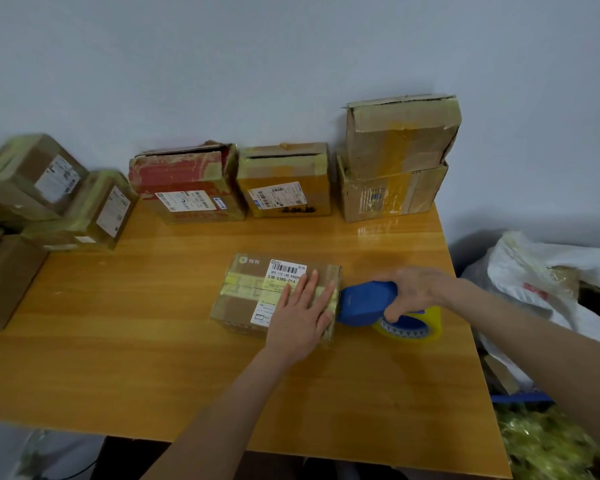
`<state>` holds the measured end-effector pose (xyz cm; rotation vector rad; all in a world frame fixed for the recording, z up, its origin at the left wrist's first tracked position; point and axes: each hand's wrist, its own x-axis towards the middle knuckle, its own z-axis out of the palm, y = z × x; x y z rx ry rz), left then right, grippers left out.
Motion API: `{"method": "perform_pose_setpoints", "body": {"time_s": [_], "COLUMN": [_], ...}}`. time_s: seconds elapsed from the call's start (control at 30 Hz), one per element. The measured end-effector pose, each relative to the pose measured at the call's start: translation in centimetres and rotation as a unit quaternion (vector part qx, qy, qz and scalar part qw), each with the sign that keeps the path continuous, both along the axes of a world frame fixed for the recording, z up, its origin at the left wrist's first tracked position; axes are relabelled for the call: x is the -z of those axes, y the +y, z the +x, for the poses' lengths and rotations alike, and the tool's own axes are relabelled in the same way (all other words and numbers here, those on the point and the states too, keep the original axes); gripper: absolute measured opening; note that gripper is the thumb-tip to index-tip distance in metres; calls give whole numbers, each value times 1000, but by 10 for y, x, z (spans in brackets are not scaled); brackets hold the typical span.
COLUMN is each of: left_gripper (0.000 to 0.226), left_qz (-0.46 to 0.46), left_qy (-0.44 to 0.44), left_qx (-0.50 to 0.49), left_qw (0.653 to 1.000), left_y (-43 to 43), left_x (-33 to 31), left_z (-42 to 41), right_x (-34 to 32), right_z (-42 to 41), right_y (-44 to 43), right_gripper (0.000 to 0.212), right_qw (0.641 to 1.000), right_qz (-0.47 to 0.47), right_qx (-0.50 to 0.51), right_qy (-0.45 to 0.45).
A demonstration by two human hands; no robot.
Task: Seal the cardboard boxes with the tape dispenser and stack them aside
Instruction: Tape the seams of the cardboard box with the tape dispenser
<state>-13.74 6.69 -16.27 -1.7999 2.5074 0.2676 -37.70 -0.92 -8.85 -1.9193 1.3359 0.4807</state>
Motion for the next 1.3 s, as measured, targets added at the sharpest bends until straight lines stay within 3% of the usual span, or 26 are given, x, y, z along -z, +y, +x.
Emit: {"method": "perform_pose_setpoints", "body": {"time_s": [0.1,0.23,0.3,0.4,0.57,0.7,0.9,1.1,1.3], "left_gripper": [61,75,89,89,83,83,78,78,77], "left_qz": [2,15,17,31,46,45,36,75,84], "left_qy": [-2,-1,-3,-16,-58,-31,-20,5,27], "left_qx": [3,-7,-33,-44,49,-77,-80,1,22], "left_qw": [1000,1000,999,998,996,996,996,997,996], "left_y": [1,0,0,0,2,12,9,-10,-15], "left_x": [-1,-5,-7,-8,-18,-15,-15,-21,-35], "left_z": [-1,0,-6,-12,24,27,17,26,31], "right_x": [5,4,0,-2,1,-2,-12,-29,-43], "right_z": [-4,-11,-16,-19,-24,-20,-20,-22,-21], "right_y": [2,8,8,11,21,28,30,29,29], "right_gripper": [57,68,69,57,51,54,54,72,79], "right_qw": [999,993,977,954,904,864,828,810,804], "right_qz": [2,-17,-47,-86,-98,-90,-50,17,53], "right_qx": [36,107,179,244,338,379,408,389,365], "right_qy": [-6,-56,-110,-151,-241,-319,-381,-439,-466]}}
